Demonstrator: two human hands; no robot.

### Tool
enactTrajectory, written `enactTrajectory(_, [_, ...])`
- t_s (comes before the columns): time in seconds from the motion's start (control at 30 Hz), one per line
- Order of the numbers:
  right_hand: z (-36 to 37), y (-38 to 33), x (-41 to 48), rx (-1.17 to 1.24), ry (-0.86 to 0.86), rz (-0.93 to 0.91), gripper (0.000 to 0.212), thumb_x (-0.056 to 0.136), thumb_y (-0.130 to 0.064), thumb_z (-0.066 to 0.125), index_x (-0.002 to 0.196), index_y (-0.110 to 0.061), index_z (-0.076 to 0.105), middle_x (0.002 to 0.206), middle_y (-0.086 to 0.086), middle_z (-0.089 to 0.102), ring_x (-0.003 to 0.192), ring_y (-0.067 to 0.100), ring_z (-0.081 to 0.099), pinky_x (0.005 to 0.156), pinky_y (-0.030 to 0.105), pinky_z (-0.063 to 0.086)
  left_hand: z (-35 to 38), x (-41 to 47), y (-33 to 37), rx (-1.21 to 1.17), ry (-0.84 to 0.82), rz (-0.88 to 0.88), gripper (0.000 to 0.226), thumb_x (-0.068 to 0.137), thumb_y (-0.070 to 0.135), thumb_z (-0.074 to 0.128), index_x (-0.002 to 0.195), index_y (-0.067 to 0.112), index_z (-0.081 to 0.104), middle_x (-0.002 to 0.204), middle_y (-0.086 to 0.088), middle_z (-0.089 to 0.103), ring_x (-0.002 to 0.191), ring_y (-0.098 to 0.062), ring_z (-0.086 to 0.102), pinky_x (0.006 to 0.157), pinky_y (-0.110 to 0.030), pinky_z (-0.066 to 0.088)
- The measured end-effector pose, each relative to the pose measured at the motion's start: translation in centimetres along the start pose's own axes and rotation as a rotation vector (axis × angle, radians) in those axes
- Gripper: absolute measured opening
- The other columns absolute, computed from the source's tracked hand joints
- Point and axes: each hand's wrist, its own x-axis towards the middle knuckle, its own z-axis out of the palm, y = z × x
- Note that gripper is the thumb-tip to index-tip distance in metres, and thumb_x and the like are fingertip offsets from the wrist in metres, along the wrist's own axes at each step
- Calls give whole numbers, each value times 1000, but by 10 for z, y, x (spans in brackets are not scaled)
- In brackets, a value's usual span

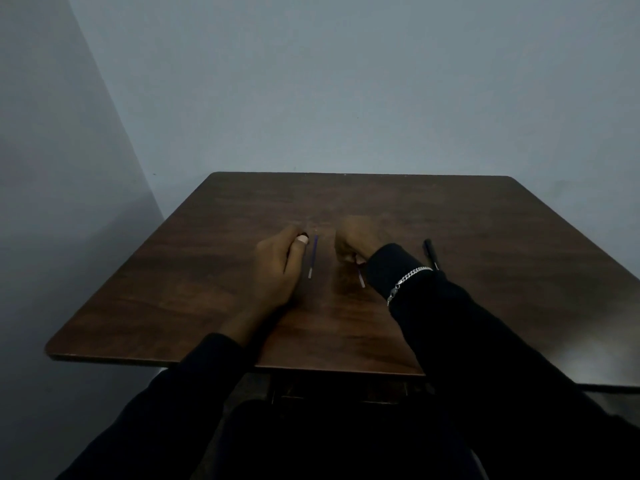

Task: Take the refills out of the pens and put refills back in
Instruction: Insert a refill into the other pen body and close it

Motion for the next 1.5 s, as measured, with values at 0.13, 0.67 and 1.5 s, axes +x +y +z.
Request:
enactTrajectory(0.13, [-4, 22, 5, 311, -56, 48, 21, 95, -13, 66, 75, -8, 61, 78, 7, 63, 66, 17, 61, 55, 23, 55, 6, -3, 17, -23, -16, 23, 29, 106, 11, 48, 81, 11, 61, 67, 0, 58, 60, -15, 54, 56, -39, 43])
enactTrajectory(0.67, [3, 132, -25, 1476, 172, -462, 13, 102, -10, 59, 114, -9, 65, 95, 16, 79, 82, 36, 79, 62, 31, 62, 55, -11, 53, -128, -236, -105, 23, 108, 14, 51, 91, 11, 66, 79, -5, 65, 76, -15, 58, 64, -17, 41])
enactTrajectory(1.5, [19, 119, -33, 1425, 219, -673, 8, 102, -14, 61, 111, -14, 62, 97, 16, 79, 79, 34, 80, 54, 30, 62, 56, -12, 48, -196, -252, -74, 30, 107, 6, 51, 87, 26, 57, 72, 12, 58, 67, 0, 57, 62, -8, 38])
